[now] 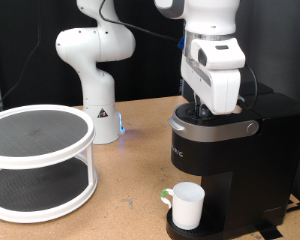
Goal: Make a cup of coffee with the keurig machine
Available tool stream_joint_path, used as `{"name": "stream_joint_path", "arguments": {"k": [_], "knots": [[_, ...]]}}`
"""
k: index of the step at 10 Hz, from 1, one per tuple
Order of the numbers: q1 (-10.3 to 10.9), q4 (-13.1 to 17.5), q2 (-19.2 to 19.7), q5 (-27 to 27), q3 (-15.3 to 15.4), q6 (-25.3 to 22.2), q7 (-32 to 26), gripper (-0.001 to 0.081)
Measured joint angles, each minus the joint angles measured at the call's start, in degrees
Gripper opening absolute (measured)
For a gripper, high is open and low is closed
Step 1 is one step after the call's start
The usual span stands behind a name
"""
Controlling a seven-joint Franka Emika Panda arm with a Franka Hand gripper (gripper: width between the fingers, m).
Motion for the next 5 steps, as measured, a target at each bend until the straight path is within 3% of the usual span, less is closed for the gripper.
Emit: {"name": "stream_joint_path", "arguments": {"k": [5], "knots": [[0.00,-0.66,-0.35,0.38,0.02,1.56,-0.04,0.0002]]}}
